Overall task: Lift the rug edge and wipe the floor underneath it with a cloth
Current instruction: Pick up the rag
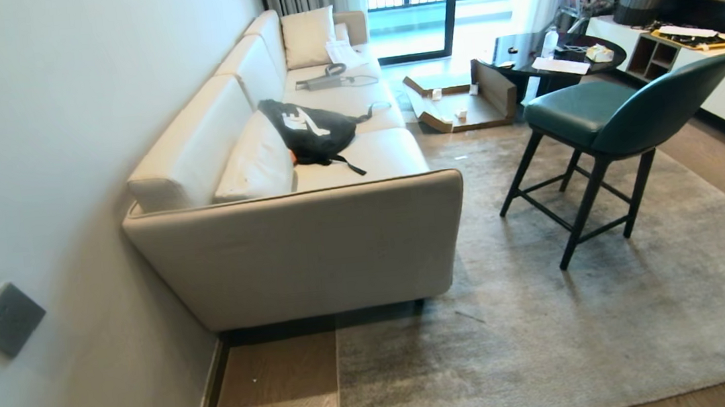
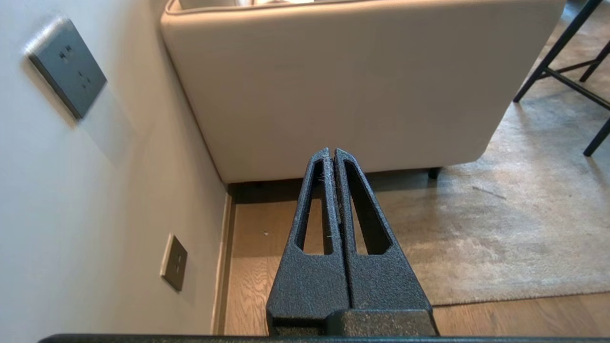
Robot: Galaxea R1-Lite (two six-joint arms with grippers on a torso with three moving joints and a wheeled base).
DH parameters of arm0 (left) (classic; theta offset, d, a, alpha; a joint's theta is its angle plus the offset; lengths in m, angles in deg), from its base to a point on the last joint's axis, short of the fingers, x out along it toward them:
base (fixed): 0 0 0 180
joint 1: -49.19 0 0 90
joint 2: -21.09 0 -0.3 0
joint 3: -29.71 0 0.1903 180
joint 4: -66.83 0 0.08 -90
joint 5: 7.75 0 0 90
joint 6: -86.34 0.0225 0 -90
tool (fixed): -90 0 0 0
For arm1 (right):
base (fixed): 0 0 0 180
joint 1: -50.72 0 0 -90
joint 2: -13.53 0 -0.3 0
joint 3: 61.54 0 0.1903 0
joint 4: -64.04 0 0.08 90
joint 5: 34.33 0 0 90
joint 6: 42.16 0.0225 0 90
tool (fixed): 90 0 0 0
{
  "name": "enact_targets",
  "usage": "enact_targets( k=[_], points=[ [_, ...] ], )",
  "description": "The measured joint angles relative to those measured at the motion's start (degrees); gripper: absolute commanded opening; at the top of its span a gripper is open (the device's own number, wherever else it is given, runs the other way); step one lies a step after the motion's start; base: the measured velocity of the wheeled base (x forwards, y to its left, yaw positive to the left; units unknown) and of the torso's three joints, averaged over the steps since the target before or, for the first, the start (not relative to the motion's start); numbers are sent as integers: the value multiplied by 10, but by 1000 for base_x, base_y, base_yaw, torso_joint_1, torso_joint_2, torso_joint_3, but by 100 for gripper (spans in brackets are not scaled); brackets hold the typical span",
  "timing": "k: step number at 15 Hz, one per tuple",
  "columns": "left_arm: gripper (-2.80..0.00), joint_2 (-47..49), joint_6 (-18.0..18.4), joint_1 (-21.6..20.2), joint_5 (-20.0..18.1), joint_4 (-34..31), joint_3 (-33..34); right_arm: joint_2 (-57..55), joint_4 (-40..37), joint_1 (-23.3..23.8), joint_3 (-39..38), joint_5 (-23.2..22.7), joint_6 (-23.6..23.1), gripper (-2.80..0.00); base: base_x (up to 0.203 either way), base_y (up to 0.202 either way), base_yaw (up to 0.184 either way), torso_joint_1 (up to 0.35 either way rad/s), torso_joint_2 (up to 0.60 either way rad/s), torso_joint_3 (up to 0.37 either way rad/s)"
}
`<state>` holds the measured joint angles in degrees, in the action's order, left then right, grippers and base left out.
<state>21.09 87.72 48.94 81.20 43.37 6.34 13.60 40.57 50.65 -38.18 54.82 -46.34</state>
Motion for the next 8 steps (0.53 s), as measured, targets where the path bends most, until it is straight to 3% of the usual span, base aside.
enact_targets(
  k=[8],
  points=[
    [-280, 0, 0, 0, 0, 0, 0, 0, 0, 0, 0, 0, 1, -280, 0, 0, 0, -83, 485, 383]
  ],
)
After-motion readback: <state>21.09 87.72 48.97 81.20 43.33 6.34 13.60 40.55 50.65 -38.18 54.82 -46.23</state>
